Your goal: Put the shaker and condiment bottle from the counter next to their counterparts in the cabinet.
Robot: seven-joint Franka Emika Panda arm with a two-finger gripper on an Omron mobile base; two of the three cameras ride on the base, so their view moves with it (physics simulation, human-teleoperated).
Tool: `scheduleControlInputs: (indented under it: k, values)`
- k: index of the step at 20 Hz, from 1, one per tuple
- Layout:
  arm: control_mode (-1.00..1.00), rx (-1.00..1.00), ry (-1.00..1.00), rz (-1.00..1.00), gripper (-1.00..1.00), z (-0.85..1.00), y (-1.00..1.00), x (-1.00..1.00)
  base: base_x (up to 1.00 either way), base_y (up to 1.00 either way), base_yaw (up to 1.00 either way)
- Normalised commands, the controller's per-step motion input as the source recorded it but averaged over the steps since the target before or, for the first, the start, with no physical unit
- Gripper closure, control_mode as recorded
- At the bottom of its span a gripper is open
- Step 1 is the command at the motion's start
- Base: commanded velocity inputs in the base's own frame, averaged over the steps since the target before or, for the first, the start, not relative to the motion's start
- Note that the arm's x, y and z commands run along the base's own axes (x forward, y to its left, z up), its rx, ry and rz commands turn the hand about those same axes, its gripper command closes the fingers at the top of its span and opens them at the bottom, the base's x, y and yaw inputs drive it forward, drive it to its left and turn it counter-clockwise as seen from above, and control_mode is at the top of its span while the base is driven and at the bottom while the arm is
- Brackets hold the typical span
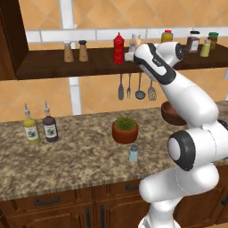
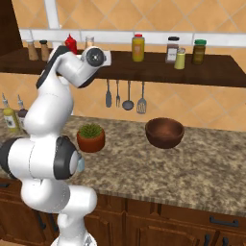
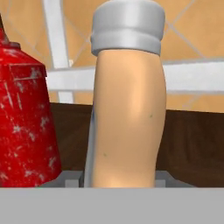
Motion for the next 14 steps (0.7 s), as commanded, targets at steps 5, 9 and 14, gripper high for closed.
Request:
scheduleControlInputs:
  k: [5, 9, 14]
  values:
    - [-1.0, 0.0, -0.02, 0.03, 1.0, -0.21, 0.14, 0.16, 0.0, 0.0, 0.0]
    - [-1.0, -0.02, -0.11, 0.05, -1.0, -0.27, 0.15, 0.05, 0.0, 0.0, 0.0]
    - [-1.0, 0.0, -0.11, 0.07, -1.0, -0.25, -0.05, -0.09, 0.0, 0.0, 0.0]
